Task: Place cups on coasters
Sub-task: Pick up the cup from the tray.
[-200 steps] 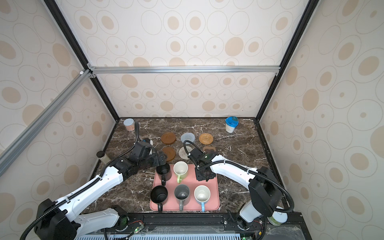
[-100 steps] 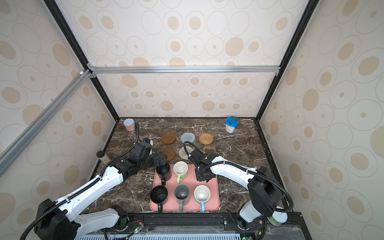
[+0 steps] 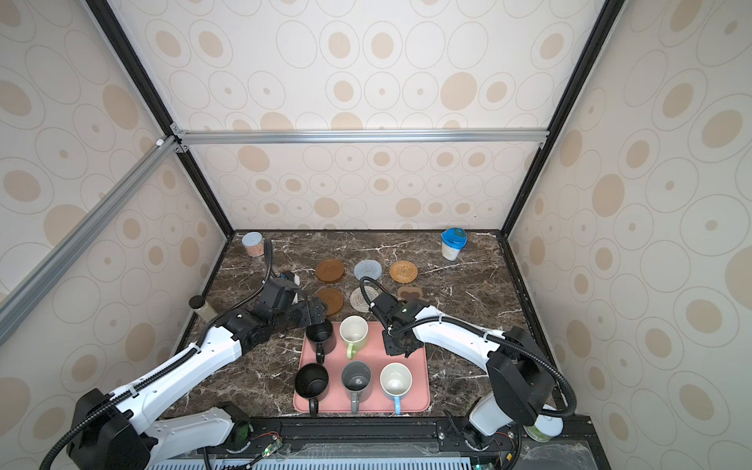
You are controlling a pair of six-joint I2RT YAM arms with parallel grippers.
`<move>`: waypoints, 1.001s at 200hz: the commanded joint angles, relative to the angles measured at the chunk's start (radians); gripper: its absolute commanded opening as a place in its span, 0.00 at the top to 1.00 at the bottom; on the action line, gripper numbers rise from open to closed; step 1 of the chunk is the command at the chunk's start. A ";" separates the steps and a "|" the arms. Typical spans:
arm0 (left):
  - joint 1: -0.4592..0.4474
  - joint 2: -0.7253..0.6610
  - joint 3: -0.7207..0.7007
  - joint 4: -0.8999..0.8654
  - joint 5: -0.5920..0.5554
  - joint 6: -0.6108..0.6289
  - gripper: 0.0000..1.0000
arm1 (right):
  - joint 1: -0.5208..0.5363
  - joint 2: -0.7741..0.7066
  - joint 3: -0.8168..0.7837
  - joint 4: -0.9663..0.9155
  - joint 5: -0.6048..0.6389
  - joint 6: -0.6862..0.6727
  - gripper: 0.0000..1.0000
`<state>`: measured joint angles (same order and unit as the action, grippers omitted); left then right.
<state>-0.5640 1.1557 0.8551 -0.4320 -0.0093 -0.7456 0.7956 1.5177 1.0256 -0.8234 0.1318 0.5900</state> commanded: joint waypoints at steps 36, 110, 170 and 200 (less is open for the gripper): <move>-0.008 0.004 -0.004 0.015 -0.012 -0.023 0.00 | 0.003 -0.078 0.019 -0.027 0.034 -0.018 0.93; -0.008 -0.008 -0.012 0.016 -0.016 -0.020 0.00 | 0.002 -0.103 0.128 -0.087 0.054 -0.077 0.93; -0.007 -0.013 -0.013 0.017 -0.016 -0.016 0.00 | -0.007 -0.062 0.219 -0.124 0.049 -0.135 0.93; -0.007 -0.014 -0.011 0.018 -0.015 -0.014 0.00 | -0.026 -0.053 0.246 -0.134 0.043 -0.161 0.93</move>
<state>-0.5640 1.1557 0.8421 -0.4210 -0.0097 -0.7456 0.7872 1.4563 1.2224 -0.9405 0.1555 0.4625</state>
